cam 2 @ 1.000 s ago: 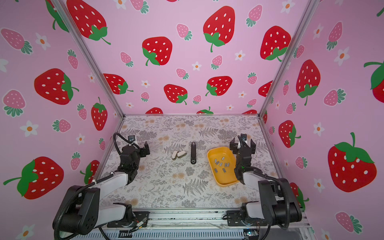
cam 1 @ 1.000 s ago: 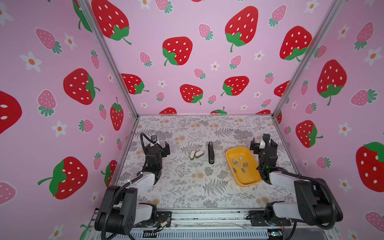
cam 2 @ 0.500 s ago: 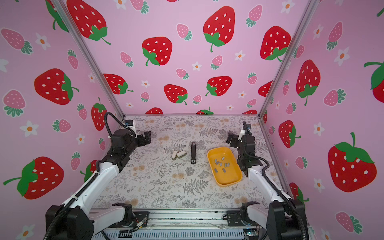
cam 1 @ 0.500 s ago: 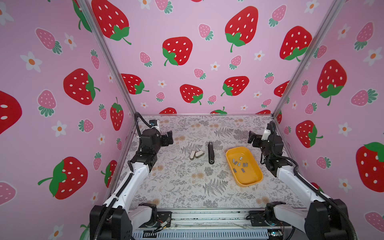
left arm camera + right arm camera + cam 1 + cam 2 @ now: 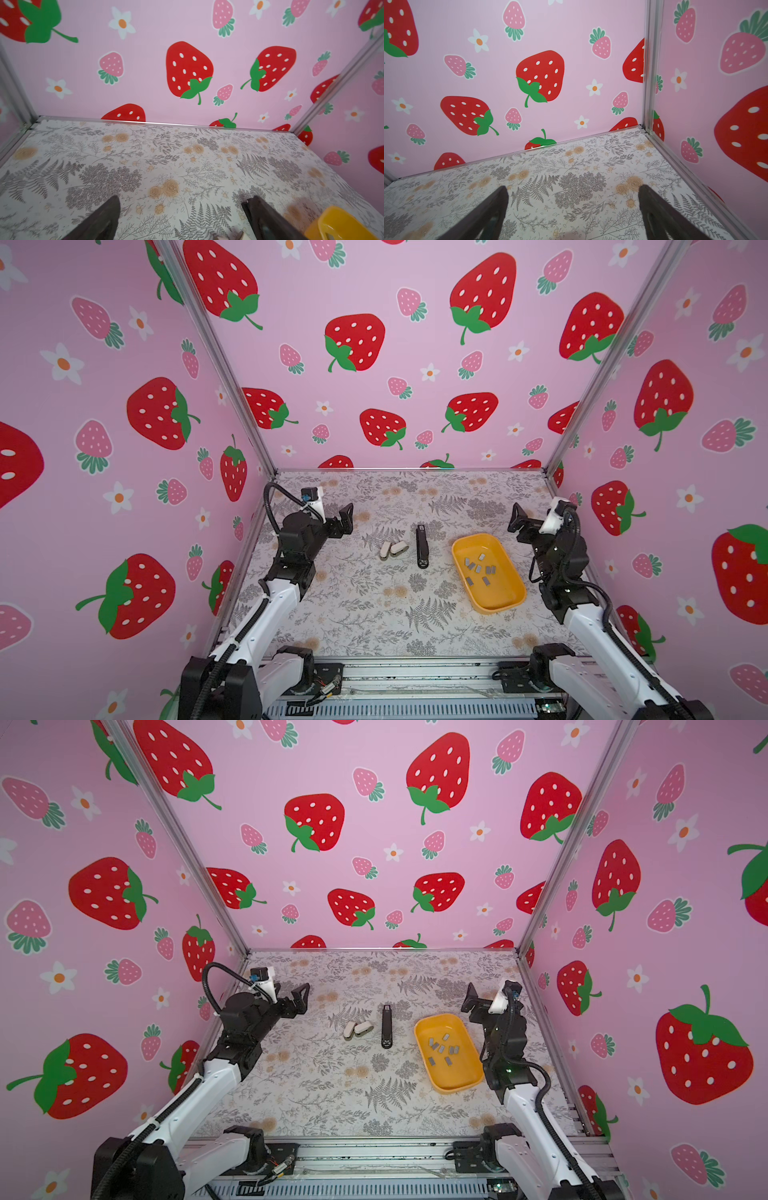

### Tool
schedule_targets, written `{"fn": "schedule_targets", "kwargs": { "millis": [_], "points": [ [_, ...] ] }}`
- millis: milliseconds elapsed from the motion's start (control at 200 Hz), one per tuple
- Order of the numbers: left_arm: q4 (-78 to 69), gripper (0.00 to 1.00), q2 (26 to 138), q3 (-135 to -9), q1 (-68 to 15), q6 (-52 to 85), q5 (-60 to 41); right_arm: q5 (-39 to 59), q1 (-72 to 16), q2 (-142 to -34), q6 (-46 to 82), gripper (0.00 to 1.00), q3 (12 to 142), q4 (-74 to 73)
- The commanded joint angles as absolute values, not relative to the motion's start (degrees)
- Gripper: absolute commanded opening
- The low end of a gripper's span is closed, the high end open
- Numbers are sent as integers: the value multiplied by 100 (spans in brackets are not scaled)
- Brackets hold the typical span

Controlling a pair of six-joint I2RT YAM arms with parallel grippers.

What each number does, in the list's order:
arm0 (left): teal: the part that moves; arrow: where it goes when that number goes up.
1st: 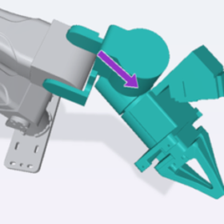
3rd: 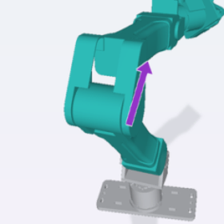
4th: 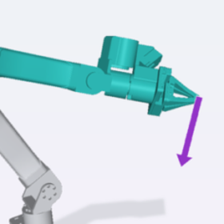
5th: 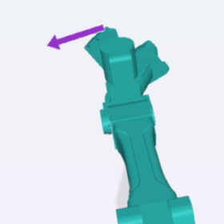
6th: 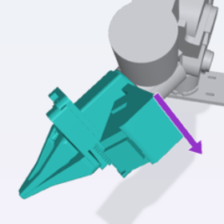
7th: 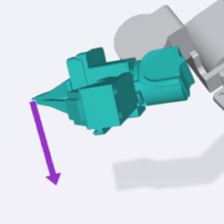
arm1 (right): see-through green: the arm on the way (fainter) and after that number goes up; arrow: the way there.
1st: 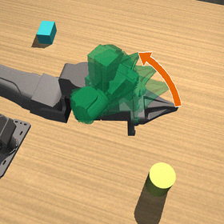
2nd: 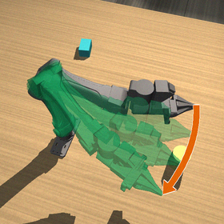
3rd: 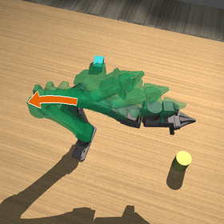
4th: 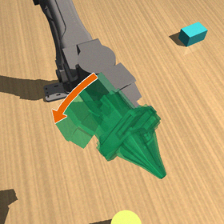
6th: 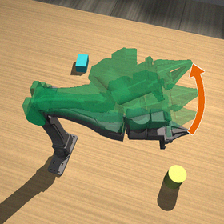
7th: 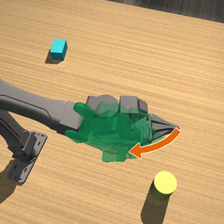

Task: Load the staples into the stapler
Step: 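Reach the left gripper toward the black stapler while the right arm rises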

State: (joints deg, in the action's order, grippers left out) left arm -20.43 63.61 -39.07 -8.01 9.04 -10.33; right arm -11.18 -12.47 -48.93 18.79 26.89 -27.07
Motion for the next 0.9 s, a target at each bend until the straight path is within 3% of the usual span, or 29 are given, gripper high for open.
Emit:
{"fn": "schedule_targets", "kwargs": {
  "millis": [0,115,265,365,430,565,700,895],
  "points": [
    [-2359,99,6583,-4230,-1130,-137,-1905,-1476,-1213,-4794,1820,99,2421,-3001],
    [-2144,97,6792,-4207,-1658,-1746,-2628,-1337,-1215,-4579,1622,99,1895,-3572],
    [-668,76,7209,-4559,-2475,-4789,-2699,-1118,-1213,-4447,1540,99,1626,-3954],
    [319,77,7532,-4760,-2987,-6560,-2463,-933,-1217,-4488,1499,99,1516,-4077],
    [760,79,7806,-4985,-3130,-7062,-2421,-987,-1216,-4555,1545,99,1399,-4210],
    [1639,72,8489,-5831,-3182,-7590,-2242,-1011,-1213,-4749,1581,99,1306,-4403],
    [1662,68,9131,-6224,-3273,-8024,-1628,-826,-1217,-4951,1571,99,1439,-4355],
    [1615,67,9794,-6660,-3484,-8537,-1555,-716,-1214,-4978,1575,99,1382,-4473]
  ]
}}
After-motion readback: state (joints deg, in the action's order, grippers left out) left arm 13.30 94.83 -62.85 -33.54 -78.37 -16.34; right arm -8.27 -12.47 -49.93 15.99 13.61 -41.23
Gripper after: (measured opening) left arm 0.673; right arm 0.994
